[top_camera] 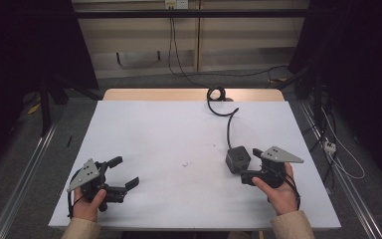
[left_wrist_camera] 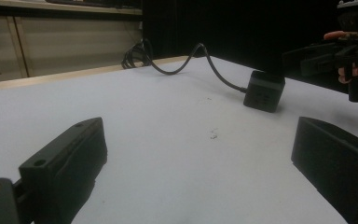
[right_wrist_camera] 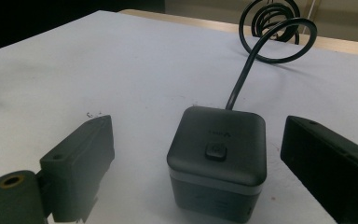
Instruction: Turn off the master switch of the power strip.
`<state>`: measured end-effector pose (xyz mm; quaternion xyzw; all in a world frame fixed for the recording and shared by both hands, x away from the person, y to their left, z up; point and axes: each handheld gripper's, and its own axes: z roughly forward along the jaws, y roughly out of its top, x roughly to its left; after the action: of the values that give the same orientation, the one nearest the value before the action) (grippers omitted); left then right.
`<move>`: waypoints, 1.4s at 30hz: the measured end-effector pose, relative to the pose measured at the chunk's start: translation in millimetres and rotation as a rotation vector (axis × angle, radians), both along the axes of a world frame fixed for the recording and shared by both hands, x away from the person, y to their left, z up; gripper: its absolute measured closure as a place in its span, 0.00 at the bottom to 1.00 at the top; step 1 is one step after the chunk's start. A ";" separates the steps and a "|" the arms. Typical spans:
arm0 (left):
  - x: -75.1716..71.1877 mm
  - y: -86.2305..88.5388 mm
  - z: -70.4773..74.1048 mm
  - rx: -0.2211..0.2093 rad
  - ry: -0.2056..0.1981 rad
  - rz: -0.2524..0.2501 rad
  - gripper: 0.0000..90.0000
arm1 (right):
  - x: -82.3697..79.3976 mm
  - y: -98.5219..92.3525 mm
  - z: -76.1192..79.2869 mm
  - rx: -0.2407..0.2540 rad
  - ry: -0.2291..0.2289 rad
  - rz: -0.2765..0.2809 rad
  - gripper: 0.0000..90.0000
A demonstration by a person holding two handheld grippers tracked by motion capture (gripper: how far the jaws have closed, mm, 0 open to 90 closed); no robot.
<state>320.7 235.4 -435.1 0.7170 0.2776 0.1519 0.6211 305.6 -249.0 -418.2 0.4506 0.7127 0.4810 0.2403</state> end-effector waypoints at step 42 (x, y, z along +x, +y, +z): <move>0.2 -2.0 -1.3 0.003 0.004 -0.002 0.03 | -23.1 -28.3 -13.4 -0.020 -0.028 -0.025 0.10</move>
<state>320.9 233.5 -436.4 0.7186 0.2780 0.1503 0.6195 282.4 -277.3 -431.6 0.4503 0.7084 0.4769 0.2606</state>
